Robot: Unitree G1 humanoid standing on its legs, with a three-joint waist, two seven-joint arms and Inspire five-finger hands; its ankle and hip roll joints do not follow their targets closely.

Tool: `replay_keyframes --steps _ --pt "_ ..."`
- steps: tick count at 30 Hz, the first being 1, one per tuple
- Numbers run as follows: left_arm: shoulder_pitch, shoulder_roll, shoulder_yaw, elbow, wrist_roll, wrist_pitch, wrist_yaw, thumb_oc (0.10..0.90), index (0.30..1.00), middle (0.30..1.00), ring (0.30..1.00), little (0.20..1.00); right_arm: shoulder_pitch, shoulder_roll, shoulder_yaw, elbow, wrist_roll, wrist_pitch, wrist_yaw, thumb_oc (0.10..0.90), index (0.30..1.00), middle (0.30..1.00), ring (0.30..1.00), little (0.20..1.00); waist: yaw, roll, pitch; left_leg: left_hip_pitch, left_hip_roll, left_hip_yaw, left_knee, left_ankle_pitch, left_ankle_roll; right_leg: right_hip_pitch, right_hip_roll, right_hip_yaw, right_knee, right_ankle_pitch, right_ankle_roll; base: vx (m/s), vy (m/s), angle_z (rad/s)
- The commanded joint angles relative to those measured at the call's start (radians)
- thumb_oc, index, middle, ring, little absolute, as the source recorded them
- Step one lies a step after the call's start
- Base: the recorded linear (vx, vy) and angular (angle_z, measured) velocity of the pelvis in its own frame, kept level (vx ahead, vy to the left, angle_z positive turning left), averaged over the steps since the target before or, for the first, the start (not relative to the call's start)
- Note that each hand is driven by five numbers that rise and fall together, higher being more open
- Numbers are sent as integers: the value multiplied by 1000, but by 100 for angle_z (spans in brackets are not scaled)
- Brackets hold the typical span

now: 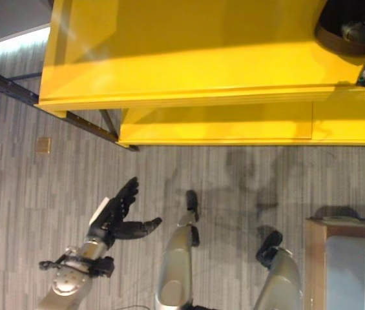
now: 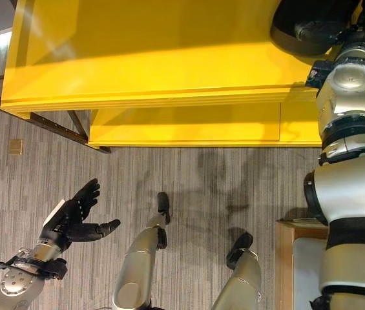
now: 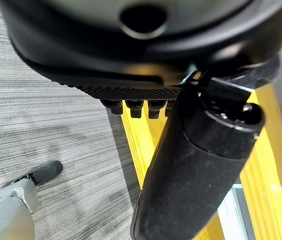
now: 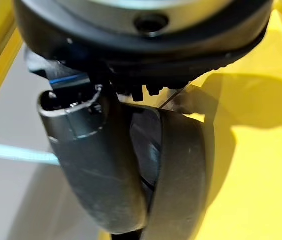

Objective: Move parts from the plastic box to the shelf.

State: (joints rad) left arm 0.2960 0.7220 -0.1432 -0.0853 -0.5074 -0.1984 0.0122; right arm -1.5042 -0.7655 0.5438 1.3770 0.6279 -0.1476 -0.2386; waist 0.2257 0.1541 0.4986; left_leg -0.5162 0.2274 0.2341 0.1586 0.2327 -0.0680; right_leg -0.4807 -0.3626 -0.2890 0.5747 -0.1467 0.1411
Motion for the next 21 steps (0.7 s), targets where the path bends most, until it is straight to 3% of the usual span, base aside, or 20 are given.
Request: replay_keyframes --steps 1,10,21 --pt "0 18 61 -38 -38 -90 13 900 1000 1000 1000 1000 5 1 56 -59 -109 -10 70 900 1000 1000 1000 1000 37 -13 -14 -56 59 -77 145 -88 -50 -6 37 49 -125 147 4 -9 11 4" --pt "15 30 88 -38 -40 -94 -18 900 1000 1000 1000 1000 27 -30 137 -89 -186 -13 147 900 1000 1000 1000 1000 41 -26 -10 -61 54 -87 148 -88 -48 1 33 39 -125 147 4 -3 9 4" --pt "37 38 112 -32 -41 -103 -37 900 1000 1000 1000 1000 29 -69 203 -118 -266 -30 152 900 1000 1000 1000 1000 47 -39 -11 -70 49 -103 149 -88 -46 11 29 25 -130 148 6 0 0 1"
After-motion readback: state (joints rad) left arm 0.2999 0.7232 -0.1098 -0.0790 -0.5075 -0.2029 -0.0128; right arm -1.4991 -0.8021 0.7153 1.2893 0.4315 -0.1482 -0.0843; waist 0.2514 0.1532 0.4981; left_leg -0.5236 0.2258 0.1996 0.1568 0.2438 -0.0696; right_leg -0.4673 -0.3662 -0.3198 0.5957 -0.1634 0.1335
